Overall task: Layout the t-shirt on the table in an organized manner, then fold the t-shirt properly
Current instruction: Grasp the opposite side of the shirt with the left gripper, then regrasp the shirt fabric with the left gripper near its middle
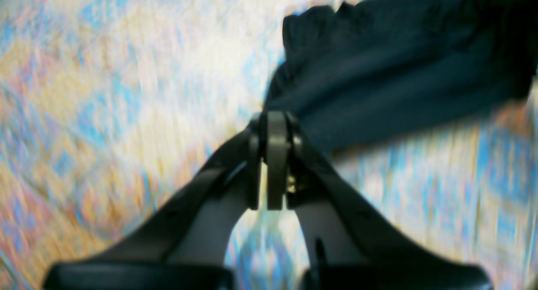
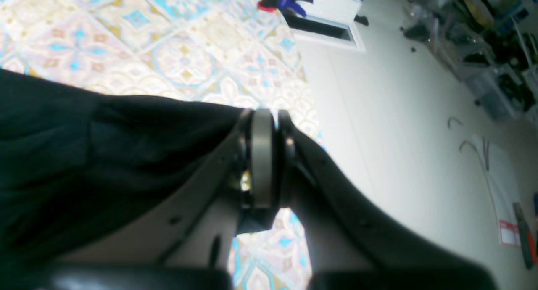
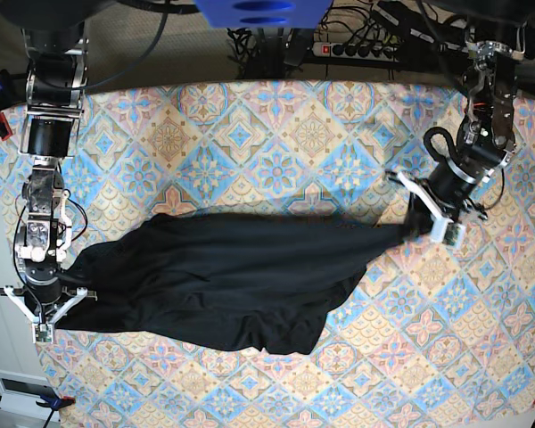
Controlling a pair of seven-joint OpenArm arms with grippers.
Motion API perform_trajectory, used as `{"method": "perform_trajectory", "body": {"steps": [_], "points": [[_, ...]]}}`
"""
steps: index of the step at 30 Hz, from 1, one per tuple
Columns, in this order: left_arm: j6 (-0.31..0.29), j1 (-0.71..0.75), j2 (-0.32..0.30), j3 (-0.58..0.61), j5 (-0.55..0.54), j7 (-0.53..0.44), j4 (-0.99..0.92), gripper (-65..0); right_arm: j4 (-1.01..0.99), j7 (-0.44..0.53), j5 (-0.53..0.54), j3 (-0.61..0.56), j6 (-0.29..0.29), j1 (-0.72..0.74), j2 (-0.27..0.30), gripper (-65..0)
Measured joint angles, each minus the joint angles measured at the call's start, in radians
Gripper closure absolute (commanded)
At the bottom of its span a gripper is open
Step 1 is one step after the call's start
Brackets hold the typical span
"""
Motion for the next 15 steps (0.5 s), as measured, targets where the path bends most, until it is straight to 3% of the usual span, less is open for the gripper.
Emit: {"method": "perform_trajectory", "body": {"steps": [6, 10, 15], "points": [[0.004, -0.086, 0.108, 0.0, -0.022, 0.057, -0.038, -3.5, 0.0, 0.001, 0.0, -0.006, -0.003, 0.0, 0.002, 0.0], [0.0, -0.143, 0.173, -0.009, -0.233, 0.168, -0.042, -9.1, 0.0, 0.006, -0.001, -0.007, -0.003, -0.013, 0.002, 0.0], [0.01, -0.171, 0.228, -0.126, -0.449, 0.277, -0.171, -15.6, -0.002, -0.011, -0.001, -0.006, -0.005, -0.043, -0.007, 0.0]]}}
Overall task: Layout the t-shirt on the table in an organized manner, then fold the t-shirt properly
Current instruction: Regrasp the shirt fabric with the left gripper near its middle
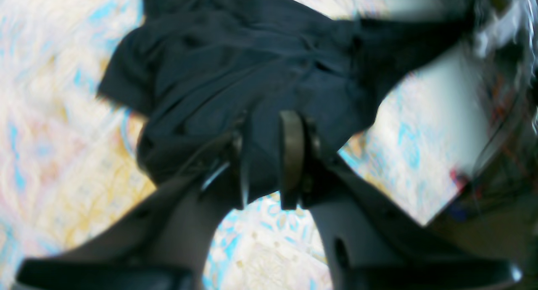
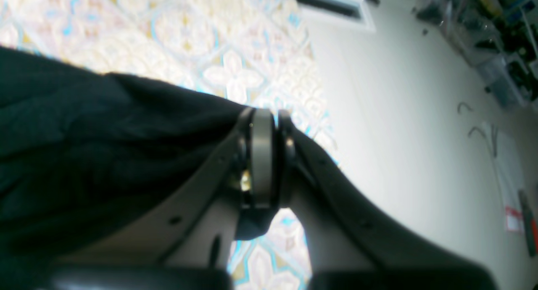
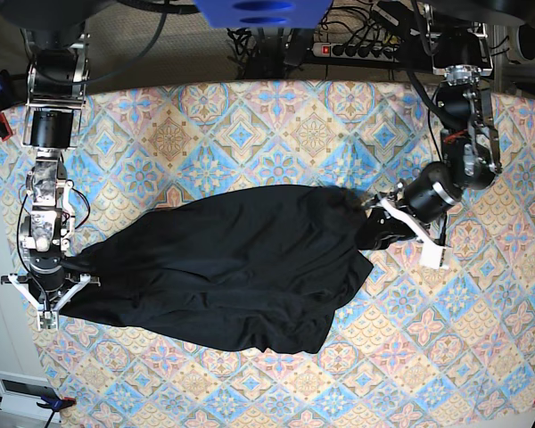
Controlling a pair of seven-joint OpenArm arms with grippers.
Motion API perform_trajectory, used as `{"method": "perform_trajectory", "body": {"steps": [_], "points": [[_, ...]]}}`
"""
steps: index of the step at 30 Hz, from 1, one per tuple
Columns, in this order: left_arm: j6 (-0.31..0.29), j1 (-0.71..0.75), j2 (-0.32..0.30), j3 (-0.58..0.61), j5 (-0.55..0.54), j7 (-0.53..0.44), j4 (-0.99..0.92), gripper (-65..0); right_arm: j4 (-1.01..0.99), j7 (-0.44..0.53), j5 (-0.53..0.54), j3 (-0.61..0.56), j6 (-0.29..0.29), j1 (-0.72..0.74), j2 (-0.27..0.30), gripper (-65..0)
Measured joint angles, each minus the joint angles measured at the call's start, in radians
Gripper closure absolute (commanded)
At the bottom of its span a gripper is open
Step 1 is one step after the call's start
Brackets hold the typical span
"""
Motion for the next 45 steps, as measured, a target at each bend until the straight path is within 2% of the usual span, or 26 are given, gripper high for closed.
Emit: {"method": "perform_trajectory", "body": {"steps": [4, 17, 20, 24, 28, 32, 35, 39, 45], "points": [[-0.005, -0.029, 0.018, -0.063, -0.134, 0.017, -0.103, -18.4, 0.002, 0.017, 0.002, -0.002, 0.005, 0.011, -0.023, 0.0], [-0.006, -0.064, 0.019, -0.071, -0.135, 0.029, -0.157, -18.9, 0.002, 0.011, 0.0, -0.001, 0.002, 0.007, -0.019, 0.0], [-0.003, -0.103, 0.019, -0.059, -0.043, 0.027, -0.159, -16.9, 0.002, 0.01, -0.002, -0.001, 0.0, 0.007, -0.019, 0.0], [-0.005, -0.165, 0.017, 0.029, 0.108, -0.019, -0.159, -7.5, 0.002, 0.012, 0.001, -0.001, 0.001, 0.007, -0.02, 0.0], [-0.008, -0.217, 0.016, 0.184, 0.369, -0.133, -0.176, -1.6, 0.002, 0.013, -0.001, -0.001, 0.0, -0.007, -0.019, 0.0], [-0.003, -0.316, 0.027, 0.361, 0.54, -0.243, -0.381, -4.2, 0.002, 0.01, 0.001, -0.002, 0.002, -0.024, -0.022, 0.0], [-0.007, -0.368, 0.077, 0.386, 0.598, -0.331, -0.614, -8.2, 0.002, 0.01, -0.002, -0.001, 0.0, -0.037, -0.022, 0.0], [0.006, -0.437, 0.103, 0.383, 0.617, -0.42, -0.858, -13.6, 0.003, 0.009, 0.0, -0.001, 0.002, -0.042, -0.021, 0.0], [0.0, -0.5, 0.135, 0.383, 0.611, -0.575, -1.026, -23.2, 0.003, 0.008, 0.0, -0.001, 0.003, -0.04, -0.021, 0.0]]}}
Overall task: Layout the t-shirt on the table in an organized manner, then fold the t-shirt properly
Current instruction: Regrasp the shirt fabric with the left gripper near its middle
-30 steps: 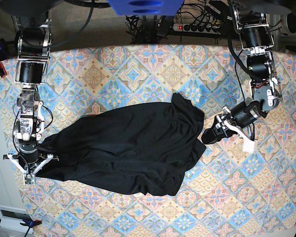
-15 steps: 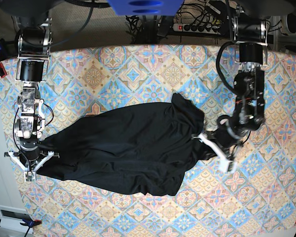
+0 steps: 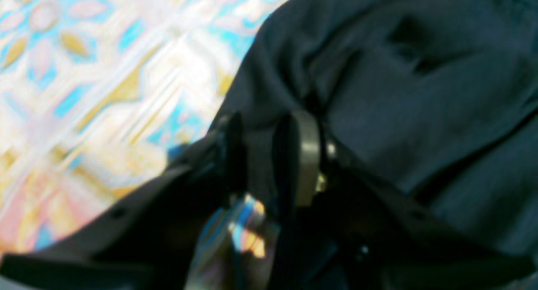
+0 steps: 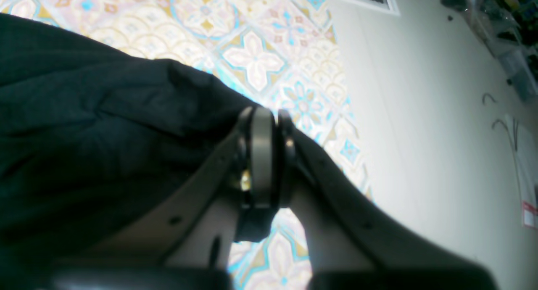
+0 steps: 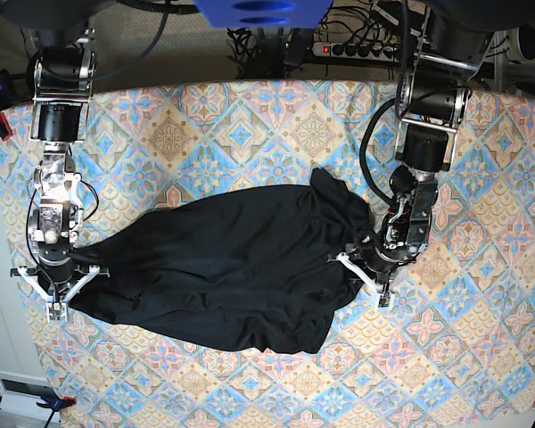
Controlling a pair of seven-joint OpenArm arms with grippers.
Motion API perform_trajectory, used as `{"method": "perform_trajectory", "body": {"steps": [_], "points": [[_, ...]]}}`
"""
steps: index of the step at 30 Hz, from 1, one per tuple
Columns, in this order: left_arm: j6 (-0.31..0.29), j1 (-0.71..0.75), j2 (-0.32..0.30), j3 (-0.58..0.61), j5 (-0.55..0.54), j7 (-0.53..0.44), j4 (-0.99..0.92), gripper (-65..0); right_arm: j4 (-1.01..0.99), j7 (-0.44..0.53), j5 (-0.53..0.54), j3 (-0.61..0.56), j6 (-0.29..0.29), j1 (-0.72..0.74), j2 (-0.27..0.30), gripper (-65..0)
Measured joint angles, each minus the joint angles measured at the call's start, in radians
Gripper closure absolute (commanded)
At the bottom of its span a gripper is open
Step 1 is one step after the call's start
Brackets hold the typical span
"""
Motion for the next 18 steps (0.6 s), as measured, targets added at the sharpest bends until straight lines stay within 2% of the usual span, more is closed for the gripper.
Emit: {"method": "perform_trajectory", "body": {"steps": [5, 12, 14, 18], "points": [[-0.006, -0.039, 0.027, 0.001, 0.0, -0.043, -0.086, -29.2, 0.0, 0.001, -0.002, 0.0, -0.002, 0.0, -0.001, 0.0], [-0.003, -0.029, 0.034, -0.002, -0.003, -0.055, -0.083, -29.7, 0.0, 0.0, -0.003, 0.0, -0.003, 0.0, -0.001, 0.0], [-0.011, -0.013, 0.015, -0.003, -0.014, -0.048, -0.052, -29.7, 0.0, 0.0, -0.002, 0.0, -0.003, 0.0, -0.002, 0.0], [-0.013, 0.042, -0.053, -0.003, -0.081, 0.064, 0.069, -29.8, 0.014, -0.005, -0.004, 0.0, -0.004, -0.003, -0.001, 0.0]]}}
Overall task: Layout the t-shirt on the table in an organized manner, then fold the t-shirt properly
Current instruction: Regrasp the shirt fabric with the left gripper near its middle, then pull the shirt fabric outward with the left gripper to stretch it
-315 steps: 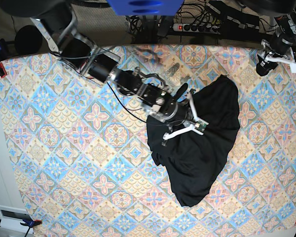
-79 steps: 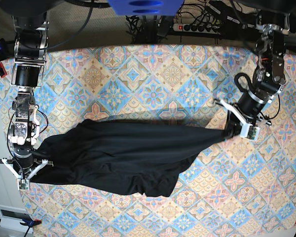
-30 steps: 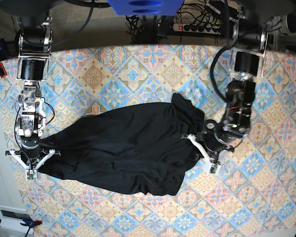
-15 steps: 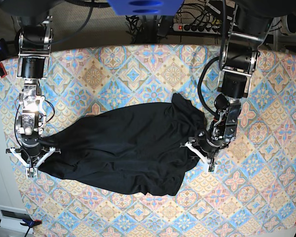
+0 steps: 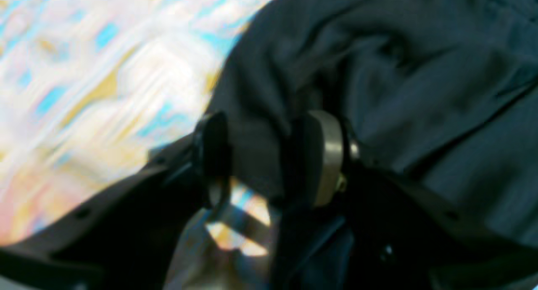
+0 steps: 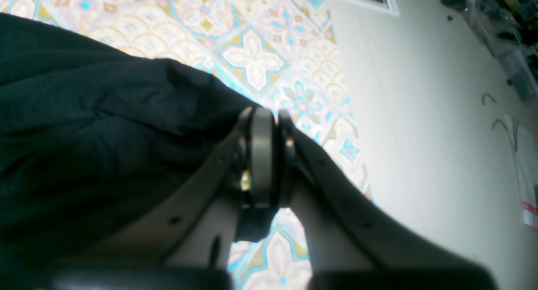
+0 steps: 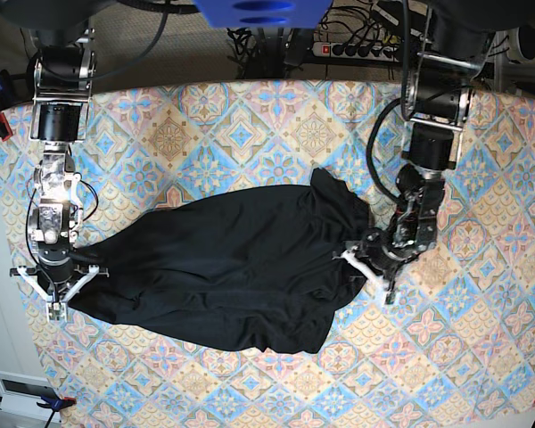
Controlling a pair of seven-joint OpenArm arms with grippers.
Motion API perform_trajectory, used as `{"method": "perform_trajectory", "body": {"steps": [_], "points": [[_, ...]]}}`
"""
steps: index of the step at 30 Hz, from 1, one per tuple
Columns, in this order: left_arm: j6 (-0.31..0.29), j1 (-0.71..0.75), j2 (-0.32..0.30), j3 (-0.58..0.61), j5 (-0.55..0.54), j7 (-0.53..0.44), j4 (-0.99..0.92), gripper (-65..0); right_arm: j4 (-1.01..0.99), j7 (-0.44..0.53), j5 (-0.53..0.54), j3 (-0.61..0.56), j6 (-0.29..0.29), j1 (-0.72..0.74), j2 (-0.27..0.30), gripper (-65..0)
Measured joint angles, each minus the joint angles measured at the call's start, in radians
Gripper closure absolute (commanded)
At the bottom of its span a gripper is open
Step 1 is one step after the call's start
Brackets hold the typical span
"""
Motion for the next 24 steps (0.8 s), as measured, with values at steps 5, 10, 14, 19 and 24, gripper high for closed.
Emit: {"method": "perform_trajectory", "body": {"steps": [5, 10, 14, 19, 24], "points": [[-0.008, 0.043, -0.049, -0.001, -0.071, 0.015, 0.047, -29.9, 0.044, 0.022, 0.003, 0.0, 0.004, -0.019, 0.0, 0.0], [0.014, 0.046, -0.012, 0.003, -0.018, -0.01, 0.049, -29.8, 0.034, -0.006, 0.003, 0.0, 0.004, -0.047, 0.0, 0.0], [0.014, 0.04, 0.045, 0.003, 0.038, -0.013, 0.047, -28.9, 0.034, 0.009, 0.003, 0.0, 0.004, -0.034, 0.0, 0.0], [0.014, -0.013, 0.087, 0.002, 0.107, -0.023, -0.039, -10.7, 0.035, -0.004, 0.002, 0.0, 0.003, -0.039, 0.001, 0.0], [0.014, -0.067, 0.101, 0.0, 0.141, -0.002, -0.067, -0.7, 0.076, -0.007, 0.005, -0.001, 0.005, -0.039, 0.0, 0.0]]}}
